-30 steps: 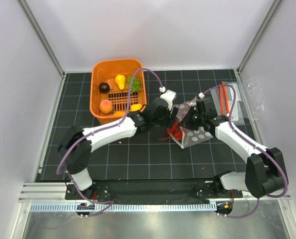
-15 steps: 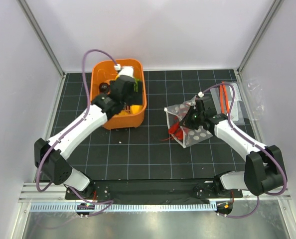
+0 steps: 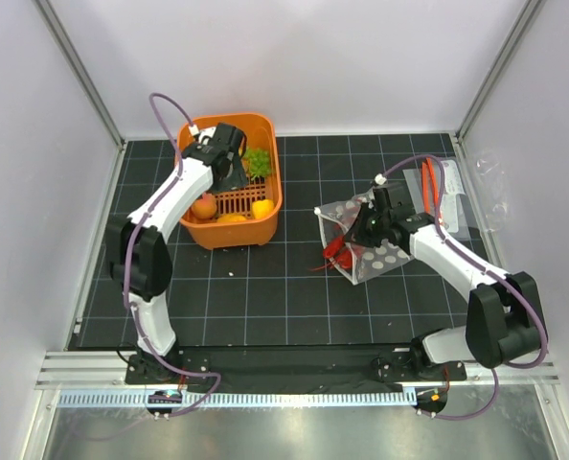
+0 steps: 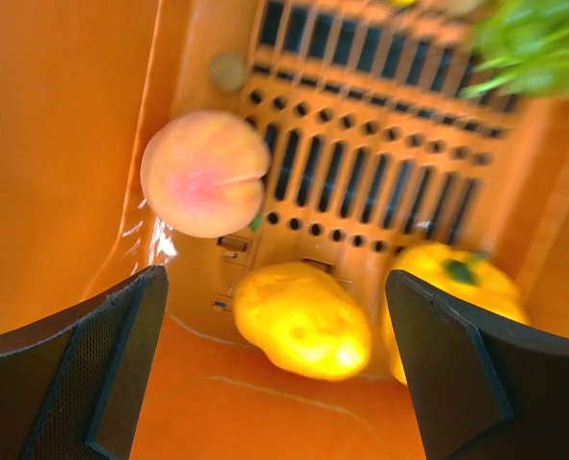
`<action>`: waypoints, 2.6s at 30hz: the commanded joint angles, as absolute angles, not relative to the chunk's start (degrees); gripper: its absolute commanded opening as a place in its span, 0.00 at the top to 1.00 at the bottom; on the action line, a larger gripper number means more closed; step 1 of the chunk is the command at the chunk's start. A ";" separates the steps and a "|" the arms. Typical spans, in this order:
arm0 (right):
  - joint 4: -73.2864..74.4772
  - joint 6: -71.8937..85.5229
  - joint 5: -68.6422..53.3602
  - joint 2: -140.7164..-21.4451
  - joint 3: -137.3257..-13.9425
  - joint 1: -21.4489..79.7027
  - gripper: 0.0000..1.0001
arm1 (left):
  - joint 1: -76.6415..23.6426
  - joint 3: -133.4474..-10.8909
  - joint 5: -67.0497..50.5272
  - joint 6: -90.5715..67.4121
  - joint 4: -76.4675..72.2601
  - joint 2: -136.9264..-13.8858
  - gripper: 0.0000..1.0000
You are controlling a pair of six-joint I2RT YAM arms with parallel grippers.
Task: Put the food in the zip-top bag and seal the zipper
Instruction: Pick up the fake fruit from the bin.
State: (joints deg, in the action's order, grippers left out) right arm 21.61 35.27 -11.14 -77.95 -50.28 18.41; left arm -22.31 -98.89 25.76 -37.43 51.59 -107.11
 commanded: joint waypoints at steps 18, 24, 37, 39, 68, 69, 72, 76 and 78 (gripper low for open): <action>24.70 25.49 -13.18 -80.51 -54.76 18.37 0.99 | -16.88 -106.61 31.82 -45.53 55.28 -122.16 0.07; 24.87 25.49 -12.48 -80.86 -55.19 18.37 0.99 | -16.70 -103.28 30.76 -42.02 50.02 -119.28 0.50; 24.69 27.42 -13.62 -83.67 -59.85 18.37 0.99 | -21.62 -92.38 8.57 -27.43 32.55 -102.14 0.81; 25.40 28.30 -13.80 -84.72 -61.86 18.37 0.99 | -22.75 -89.57 0.40 -26.90 29.98 -98.54 0.81; 31.03 32.43 -6.59 -80.77 -65.83 18.37 0.99 | -37.44 -81.65 0.88 -18.55 21.36 -90.62 0.95; 30.94 32.34 -6.59 -80.68 -65.66 18.37 0.99 | -37.70 -82.09 1.05 -18.02 21.18 -89.05 0.94; 30.50 32.61 -6.33 -80.51 -65.30 18.28 0.99 | -37.88 -84.72 -2.61 -18.54 21.36 -87.28 0.94; 30.59 32.52 -5.63 -80.25 -64.78 18.37 0.99 | -39.46 -86.31 -9.99 -21.08 20.74 -86.13 0.93; 30.59 32.61 -5.63 -79.98 -64.34 18.37 0.99 | -41.22 -86.49 -11.86 -22.84 19.17 -86.57 0.93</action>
State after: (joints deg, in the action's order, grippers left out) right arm 31.46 32.03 -6.72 -82.74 -64.64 18.41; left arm -39.33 -84.16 -5.65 -20.91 22.72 -88.49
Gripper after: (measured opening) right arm 0.040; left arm 0.657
